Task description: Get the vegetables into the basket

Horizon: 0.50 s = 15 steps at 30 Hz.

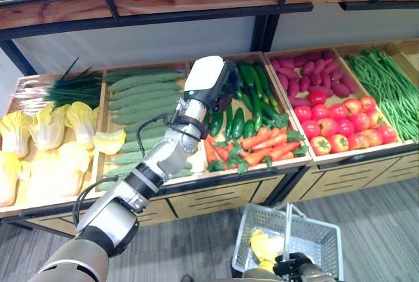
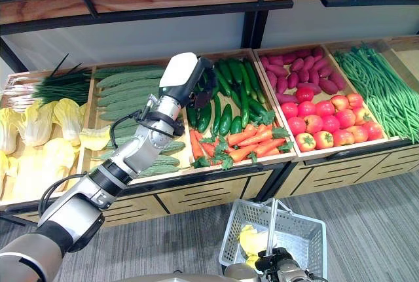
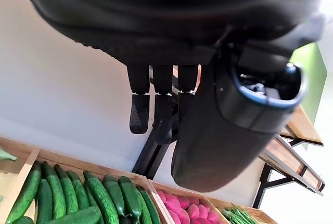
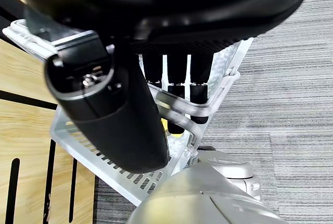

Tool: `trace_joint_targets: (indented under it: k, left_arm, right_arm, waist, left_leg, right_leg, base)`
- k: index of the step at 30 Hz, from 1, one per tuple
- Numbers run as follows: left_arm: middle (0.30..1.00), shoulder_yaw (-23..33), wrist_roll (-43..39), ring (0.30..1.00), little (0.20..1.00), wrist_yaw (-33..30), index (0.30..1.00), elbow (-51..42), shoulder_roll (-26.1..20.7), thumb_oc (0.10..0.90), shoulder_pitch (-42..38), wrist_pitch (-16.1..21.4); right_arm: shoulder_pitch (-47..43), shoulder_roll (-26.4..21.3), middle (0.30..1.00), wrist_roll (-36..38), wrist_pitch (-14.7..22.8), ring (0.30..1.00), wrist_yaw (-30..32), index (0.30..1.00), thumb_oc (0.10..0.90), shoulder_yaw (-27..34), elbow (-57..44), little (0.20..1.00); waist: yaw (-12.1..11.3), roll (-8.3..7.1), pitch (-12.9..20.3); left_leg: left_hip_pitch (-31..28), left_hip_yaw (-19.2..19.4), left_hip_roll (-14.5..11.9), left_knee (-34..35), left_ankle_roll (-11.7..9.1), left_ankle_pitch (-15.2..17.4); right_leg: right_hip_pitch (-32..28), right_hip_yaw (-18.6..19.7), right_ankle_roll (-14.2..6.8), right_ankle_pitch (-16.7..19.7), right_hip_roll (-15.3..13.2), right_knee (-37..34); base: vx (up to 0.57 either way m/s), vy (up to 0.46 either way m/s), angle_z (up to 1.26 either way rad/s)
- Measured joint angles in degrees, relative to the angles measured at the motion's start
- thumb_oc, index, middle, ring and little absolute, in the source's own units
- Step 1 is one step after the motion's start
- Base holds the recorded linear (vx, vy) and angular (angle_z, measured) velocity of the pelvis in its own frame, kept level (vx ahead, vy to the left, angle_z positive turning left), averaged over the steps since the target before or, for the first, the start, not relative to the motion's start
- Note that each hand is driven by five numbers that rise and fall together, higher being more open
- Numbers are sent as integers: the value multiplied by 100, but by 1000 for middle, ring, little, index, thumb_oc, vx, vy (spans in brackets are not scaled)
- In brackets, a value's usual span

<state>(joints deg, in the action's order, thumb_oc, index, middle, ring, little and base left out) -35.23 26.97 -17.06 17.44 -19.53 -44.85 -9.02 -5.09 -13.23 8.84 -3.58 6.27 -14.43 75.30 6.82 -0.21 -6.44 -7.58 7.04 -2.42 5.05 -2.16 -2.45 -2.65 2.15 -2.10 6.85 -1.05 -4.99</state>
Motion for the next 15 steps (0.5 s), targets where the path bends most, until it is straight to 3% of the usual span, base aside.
trace_joint_targets:
  k: [8, 15]
  left_arm:
    - [1000, -369, 0, 1000, 1000, 344, 1000, 841, 112, 900, 49, -80]
    - [1000, -656, -12, 1000, 1000, 433, 1000, 1986, 534, 900, 299, -113]
  right_arm:
    - [3, -7, 300, -1, -3, 300, 19, 300, 400, -3, -20, 300]
    - [4, -43, 300, -9, -25, 300, 93, 300, 400, -13, -33, 300]
  waist:
    - [56, 62, 37]
    - [186, 338, 142]
  left_leg:
    - [-2, 51, -5, -1, 3, 2]
    - [12, 136, -6, 0, 11, 8]
  right_leg:
    - [23, 49, 2, 2, 7, -1]
    - [76, 126, -51, -25, 11, -5]
  base:
    - [5, -11, -2]
    - [-9, -30, -5]
